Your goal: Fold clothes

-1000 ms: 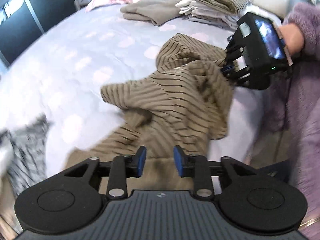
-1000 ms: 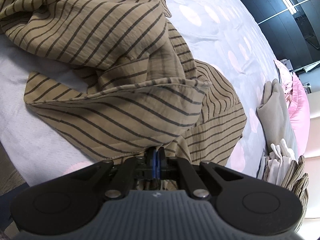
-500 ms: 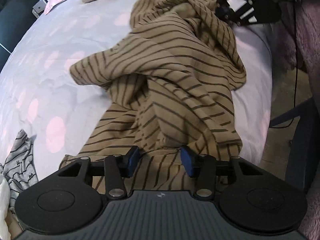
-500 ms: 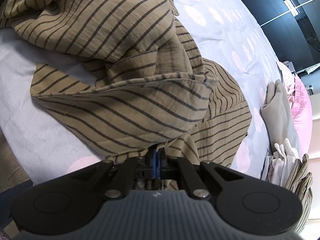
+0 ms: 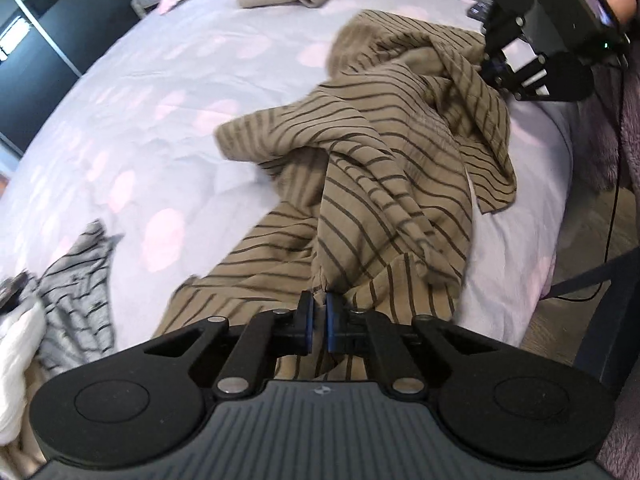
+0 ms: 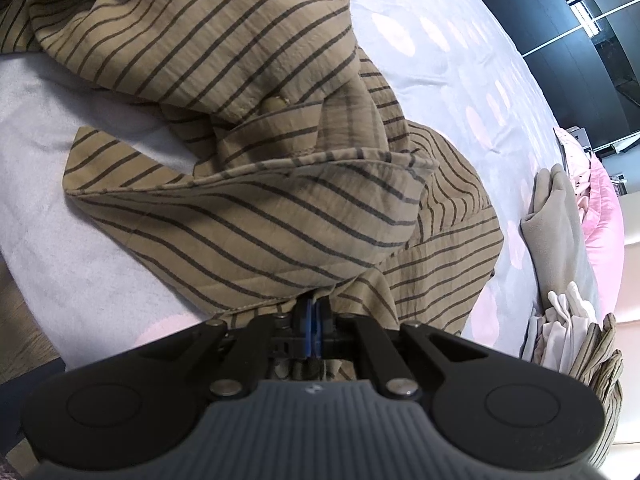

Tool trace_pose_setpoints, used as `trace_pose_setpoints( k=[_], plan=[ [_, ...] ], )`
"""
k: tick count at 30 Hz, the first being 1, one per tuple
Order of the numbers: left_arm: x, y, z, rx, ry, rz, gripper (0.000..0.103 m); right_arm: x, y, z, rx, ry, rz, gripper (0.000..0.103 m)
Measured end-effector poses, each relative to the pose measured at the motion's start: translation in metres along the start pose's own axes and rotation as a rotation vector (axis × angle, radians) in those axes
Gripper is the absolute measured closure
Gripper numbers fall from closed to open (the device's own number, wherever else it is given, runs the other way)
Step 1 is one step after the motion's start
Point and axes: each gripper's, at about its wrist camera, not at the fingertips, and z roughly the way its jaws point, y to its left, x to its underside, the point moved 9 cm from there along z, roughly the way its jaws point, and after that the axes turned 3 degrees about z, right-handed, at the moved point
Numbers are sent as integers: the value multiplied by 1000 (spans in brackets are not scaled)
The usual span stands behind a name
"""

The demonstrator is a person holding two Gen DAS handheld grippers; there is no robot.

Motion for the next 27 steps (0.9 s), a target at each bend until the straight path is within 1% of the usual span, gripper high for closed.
trace_pose_setpoints(
  k=[4,8,11,13,14,19,22,24,25,26,27],
  plan=[
    [13,14,-11,-39,23,-38,101,-1,0,0,1,1,-3,100],
    [28,36,-16,-183,86,-99,102,-2,1,-1,2,5,-4,100],
    [39,48,-24,-223,106,-155,102,-3,4,-1,3,7,-10,100],
    [47,56,-27,-264,139,-171,102,-4,5,-1,6,8,-16,100],
    [51,58,-28,-273,158,-182,102,-4,6,-3,7,10,-16,100],
    [72,61,-32,-254,231,-222,102,-2,2,-8,-13,19,-1,101],
    [81,68,-34,-285,272,-240,102,1,-13,-11,-45,36,54,101],
    [86,69,-34,-272,296,-253,102,3,-32,-15,-48,43,106,101],
    [87,67,-33,-263,306,-247,102,4,-42,-16,-41,44,124,102],
    [87,64,-32,-255,311,-231,102,6,-53,-17,-16,51,126,102],
    [85,60,-30,-246,312,-211,102,9,-65,-16,35,60,104,102]
  ],
)
